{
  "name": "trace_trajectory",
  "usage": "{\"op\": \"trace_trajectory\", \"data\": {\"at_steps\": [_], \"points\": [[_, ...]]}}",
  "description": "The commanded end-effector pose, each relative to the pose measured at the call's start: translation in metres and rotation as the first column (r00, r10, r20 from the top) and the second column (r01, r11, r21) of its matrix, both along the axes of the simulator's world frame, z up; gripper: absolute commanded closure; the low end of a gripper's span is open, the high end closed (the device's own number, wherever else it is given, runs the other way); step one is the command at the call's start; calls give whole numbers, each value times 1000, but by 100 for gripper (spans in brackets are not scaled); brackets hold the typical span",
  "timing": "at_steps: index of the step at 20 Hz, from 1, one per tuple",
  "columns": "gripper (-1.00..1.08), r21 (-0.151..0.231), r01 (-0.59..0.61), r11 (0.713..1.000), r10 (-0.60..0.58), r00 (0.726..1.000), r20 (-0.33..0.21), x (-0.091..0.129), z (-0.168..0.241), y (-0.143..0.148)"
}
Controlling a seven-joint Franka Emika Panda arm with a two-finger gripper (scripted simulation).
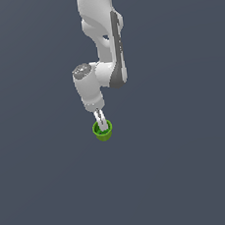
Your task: Pick up the object and move it to a goal position.
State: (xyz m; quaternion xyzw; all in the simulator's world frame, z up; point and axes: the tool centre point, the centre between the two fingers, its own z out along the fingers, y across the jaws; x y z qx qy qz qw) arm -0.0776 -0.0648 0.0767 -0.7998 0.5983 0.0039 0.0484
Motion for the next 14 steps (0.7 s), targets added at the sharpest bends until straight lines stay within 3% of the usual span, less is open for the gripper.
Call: {"op": "trace_trajectory", "data": {"at_steps": [1, 8, 14], "points": [[108, -1, 2, 1000, -2, 1000, 3, 1, 1, 0], [108, -22, 44, 999, -42, 996, 80, 29, 16, -8], [108, -53, 127, 991, -112, 968, 227, 76, 52, -25]]}}
